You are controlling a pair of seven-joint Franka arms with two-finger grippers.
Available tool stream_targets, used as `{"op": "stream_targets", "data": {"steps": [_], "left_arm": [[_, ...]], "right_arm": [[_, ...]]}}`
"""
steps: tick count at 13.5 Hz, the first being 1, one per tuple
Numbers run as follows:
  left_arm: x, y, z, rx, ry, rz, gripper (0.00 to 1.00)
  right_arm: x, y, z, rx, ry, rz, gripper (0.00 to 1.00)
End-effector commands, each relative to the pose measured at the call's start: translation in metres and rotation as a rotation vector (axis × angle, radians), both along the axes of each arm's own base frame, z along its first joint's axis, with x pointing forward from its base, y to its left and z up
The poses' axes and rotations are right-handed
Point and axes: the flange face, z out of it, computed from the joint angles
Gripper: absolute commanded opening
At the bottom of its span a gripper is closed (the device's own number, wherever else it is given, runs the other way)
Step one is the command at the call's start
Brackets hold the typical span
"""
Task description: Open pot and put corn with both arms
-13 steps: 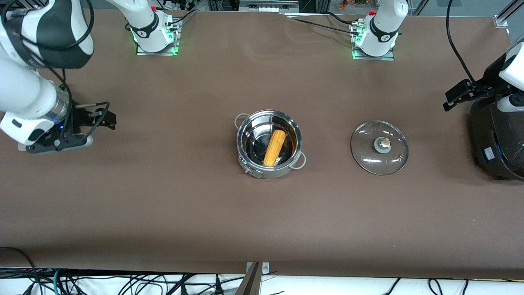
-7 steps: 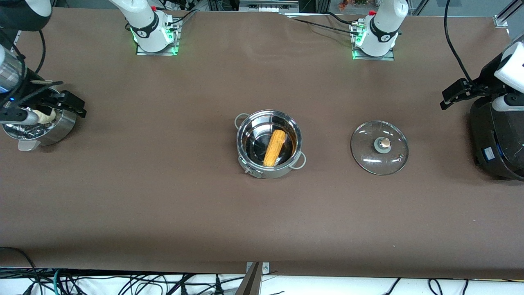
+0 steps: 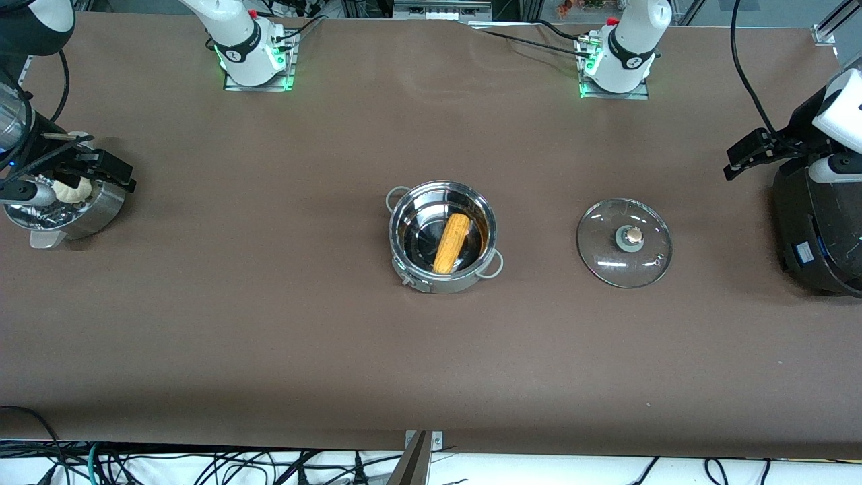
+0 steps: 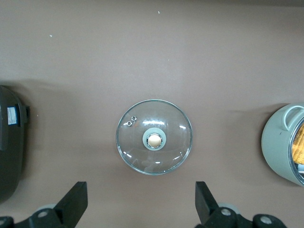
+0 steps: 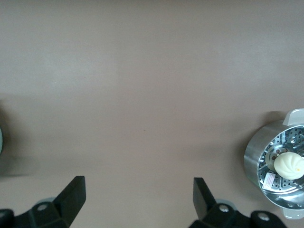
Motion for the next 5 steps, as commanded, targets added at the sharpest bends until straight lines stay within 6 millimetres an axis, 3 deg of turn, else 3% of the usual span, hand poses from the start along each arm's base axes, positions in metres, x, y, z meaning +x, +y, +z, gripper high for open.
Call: {"op": "stream_targets", "data": {"steps": [1,5], "left_arm": [[0.0016,0.0004,0.0063,0.010,0.009,0.000,1.00],[0.0014,-0.0004,0.0062,0.010,0.011,-0.001,1.00]], "right_arm": [[-0.0114,0.0154,0.0009,0.018,0.010,0.029,1.00],[-0.0137,0.0143,0.0028,0.024,0.009,0.030,1.00]]}}
